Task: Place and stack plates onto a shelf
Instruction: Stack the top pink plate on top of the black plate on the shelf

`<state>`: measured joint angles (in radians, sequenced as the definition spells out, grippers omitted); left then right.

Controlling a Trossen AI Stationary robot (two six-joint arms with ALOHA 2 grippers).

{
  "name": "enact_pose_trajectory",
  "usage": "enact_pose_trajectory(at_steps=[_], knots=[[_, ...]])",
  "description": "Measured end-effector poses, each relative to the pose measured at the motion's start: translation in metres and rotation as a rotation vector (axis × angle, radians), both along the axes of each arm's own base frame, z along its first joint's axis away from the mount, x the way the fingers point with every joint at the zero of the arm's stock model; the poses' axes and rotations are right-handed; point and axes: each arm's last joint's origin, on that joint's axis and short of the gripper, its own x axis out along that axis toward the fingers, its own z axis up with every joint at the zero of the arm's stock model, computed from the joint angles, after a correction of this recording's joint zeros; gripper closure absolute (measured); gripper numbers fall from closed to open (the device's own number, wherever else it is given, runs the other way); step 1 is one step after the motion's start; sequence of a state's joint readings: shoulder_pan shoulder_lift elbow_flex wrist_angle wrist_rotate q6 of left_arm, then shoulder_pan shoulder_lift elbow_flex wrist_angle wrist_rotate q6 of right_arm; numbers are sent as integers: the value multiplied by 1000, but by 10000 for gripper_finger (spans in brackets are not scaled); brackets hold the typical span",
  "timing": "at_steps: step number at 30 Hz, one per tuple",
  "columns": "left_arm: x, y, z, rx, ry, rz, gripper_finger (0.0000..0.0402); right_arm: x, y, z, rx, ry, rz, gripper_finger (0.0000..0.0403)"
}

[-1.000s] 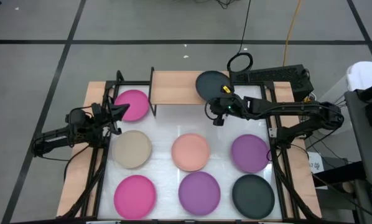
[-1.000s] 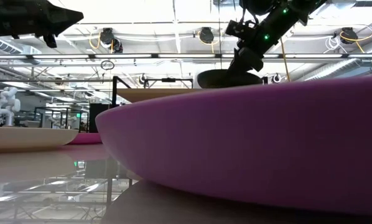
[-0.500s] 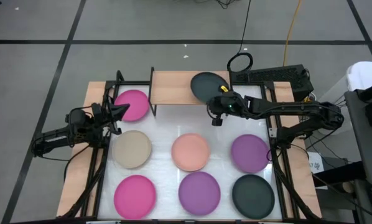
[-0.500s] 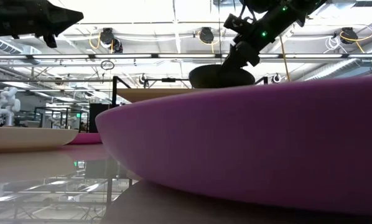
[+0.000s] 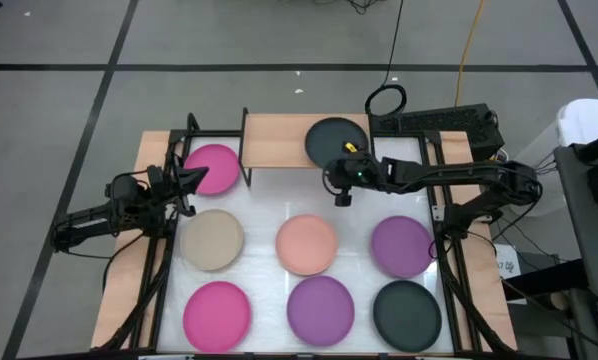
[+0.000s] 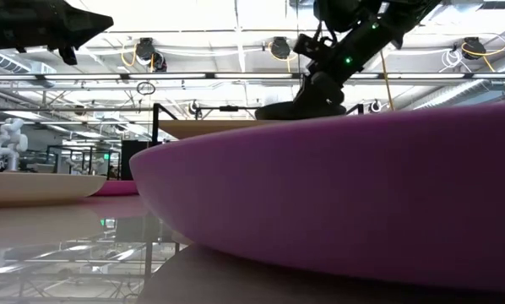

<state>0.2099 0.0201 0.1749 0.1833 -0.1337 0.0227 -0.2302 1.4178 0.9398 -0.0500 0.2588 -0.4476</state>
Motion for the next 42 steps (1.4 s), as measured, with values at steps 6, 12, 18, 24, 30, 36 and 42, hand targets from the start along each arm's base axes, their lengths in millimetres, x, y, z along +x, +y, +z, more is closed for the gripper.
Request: enact_pose_trajectory(at_steps=[6,12,18,24,30,36,42], knots=[[0,0,0,0,0,0,398,1,0,14,-41,-100,13,296],[0,0,0,0,0,0,398,-9,12,39,-54,-208,38,293],[0,0,0,0,0,0,398,-23,44,71,-22,-370,161,293],[0,0,0,0,0,0,398,-36,83,77,171,-446,428,293],[0,0,0,0,0,0,398,-46,116,43,251,-390,459,293],[0,0,0,0,0,0,398,-57,134,13,249,-491,471,293],[0,0,0,0,0,0,398,-62,135,7,205,-588,480,293]])
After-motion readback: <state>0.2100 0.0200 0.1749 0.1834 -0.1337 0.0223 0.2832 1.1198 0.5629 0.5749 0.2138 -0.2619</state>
